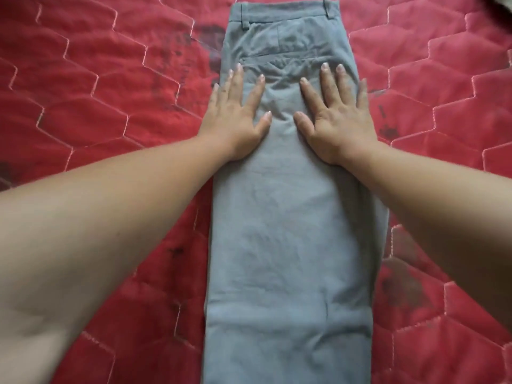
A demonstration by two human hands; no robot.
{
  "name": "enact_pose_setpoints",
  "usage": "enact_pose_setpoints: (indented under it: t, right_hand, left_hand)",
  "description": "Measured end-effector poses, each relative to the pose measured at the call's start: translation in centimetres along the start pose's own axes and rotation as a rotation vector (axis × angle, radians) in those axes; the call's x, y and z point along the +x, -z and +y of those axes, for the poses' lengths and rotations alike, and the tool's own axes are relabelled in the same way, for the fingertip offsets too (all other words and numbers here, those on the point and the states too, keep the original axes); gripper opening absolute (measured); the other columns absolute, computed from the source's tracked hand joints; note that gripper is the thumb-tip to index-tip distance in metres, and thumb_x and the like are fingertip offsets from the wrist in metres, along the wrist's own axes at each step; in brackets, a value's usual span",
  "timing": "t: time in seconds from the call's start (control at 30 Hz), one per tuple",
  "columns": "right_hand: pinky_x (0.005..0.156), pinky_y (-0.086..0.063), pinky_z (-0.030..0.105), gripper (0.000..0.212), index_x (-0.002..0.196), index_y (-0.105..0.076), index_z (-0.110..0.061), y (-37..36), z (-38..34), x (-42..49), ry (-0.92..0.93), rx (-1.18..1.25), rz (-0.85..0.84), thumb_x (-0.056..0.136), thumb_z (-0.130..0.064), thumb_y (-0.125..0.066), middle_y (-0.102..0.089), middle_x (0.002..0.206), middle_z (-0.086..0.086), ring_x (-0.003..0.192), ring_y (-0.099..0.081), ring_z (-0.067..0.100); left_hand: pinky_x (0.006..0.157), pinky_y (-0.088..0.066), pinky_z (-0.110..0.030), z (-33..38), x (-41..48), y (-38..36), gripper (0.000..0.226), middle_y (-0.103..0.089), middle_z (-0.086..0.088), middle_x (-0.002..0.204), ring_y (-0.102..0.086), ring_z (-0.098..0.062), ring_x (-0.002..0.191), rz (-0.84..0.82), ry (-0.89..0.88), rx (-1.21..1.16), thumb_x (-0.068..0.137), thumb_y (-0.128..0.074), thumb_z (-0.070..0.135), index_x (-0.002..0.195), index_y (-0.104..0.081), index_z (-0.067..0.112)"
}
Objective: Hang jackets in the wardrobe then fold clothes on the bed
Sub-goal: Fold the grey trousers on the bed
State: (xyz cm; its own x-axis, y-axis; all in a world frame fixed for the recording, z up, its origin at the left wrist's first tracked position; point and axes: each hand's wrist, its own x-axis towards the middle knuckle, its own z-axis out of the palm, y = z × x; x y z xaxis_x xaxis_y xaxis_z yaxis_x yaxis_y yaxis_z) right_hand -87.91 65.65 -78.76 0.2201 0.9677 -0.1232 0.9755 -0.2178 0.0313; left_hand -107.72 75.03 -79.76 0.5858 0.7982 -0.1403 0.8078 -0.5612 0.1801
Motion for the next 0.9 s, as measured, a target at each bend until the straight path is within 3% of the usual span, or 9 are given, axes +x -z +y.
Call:
enact_pose_setpoints:
  t: [0.1,0.27,0.37,0.57,0.7,0.77,0.83,0.9]
  right_hand:
    - [0.119,0.012,0.063,0.071,0.163,-0.010,-0.024,0.8,-1.7,-2.9,-0.099,-0.047,-0.034,0.101,-0.058,-0.012,0.002,0.170,0.014,0.157,0.010,0.031]
    - [0.121,0.000,0.064,0.069,0.158,-0.031,-0.014,-1.4,-6.3,-19.6,0.035,0.100,0.039,0.103,-0.054,-0.032,-0.013,0.169,0.017,0.156,-0.008,0.036]
    - [0.121,-0.007,0.067,0.071,0.160,-0.030,-0.017,-3.1,-7.8,-29.6,-0.001,0.101,-0.028,0.102,-0.057,-0.033,-0.013,0.169,0.014,0.157,-0.008,0.031]
    - [0.122,-0.014,0.063,0.076,0.160,-0.027,-0.011,-3.7,-10.1,-41.9,-0.124,0.225,-0.080,0.099,-0.055,-0.036,-0.005,0.168,0.023,0.156,-0.002,0.038]
    - [0.127,-0.006,0.050,0.076,0.160,-0.025,-0.009,-3.8,-11.5,-47.3,-0.147,0.353,-0.093,0.098,-0.051,-0.040,-0.005,0.169,0.021,0.157,-0.002,0.036]
    - [0.127,-0.006,0.034,0.074,0.159,-0.026,-0.007,-3.3,-12.1,-48.9,-0.275,0.616,-0.018,0.097,-0.042,-0.047,-0.014,0.168,0.018,0.157,-0.010,0.029]
    - [0.123,-0.017,0.023,0.073,0.157,-0.031,-0.005,-2.8,-12.5,-49.6,-0.517,0.886,0.100,0.094,-0.028,-0.061,-0.036,0.157,0.016,0.147,-0.033,0.025]
    - [0.112,-0.036,0.024,0.072,0.154,-0.039,-0.011,-1.4,-12.7,-50.1,-0.813,1.131,0.095,0.089,-0.022,-0.069,-0.055,0.135,0.008,0.123,-0.053,0.020]
  left_hand:
    - [0.124,0.002,-0.055,0.8,-3.1,0.6,0.074,0.016,-0.015,0.167,0.014,-0.028,0.155,-0.076,0.028,0.002,0.100,-0.025,0.061,0.161,0.001,0.029]
    - [0.123,-0.011,-0.058,3.1,-20.1,-2.9,0.070,-0.004,-0.017,0.168,-0.003,-0.032,0.156,-0.037,-0.098,0.015,0.100,-0.027,0.055,0.161,-0.018,0.024]
    - [0.123,-0.014,-0.056,3.9,-28.9,-4.8,0.070,-0.009,-0.019,0.167,-0.005,-0.035,0.156,-0.042,-0.096,0.014,0.100,-0.032,0.053,0.160,-0.023,0.020]
    - [0.125,-0.005,-0.045,4.4,-39.6,-5.6,0.071,0.001,-0.020,0.168,0.003,-0.033,0.156,-0.110,-0.089,-0.014,0.100,-0.032,0.054,0.161,-0.022,0.018]
    - [0.125,-0.010,-0.047,4.4,-44.2,-5.6,0.074,-0.002,-0.021,0.167,-0.001,-0.033,0.156,-0.168,-0.054,-0.015,0.099,-0.030,0.054,0.161,-0.020,0.014]
    - [0.124,-0.015,-0.048,4.7,-46.3,-5.1,0.075,-0.010,-0.019,0.167,-0.008,-0.032,0.155,-0.163,-0.047,-0.044,0.098,-0.033,0.053,0.160,-0.021,0.013]
    - [0.120,-0.023,-0.045,5.0,-47.7,-4.6,0.073,-0.025,-0.013,0.164,-0.022,-0.029,0.151,-0.122,0.028,-0.195,0.099,-0.046,0.047,0.158,-0.026,0.011]
    - [0.114,-0.035,-0.038,5.8,-49.4,-3.7,0.064,-0.044,-0.009,0.146,-0.042,-0.024,0.135,-0.069,0.203,-0.467,0.096,-0.063,0.034,0.151,-0.039,0.010]
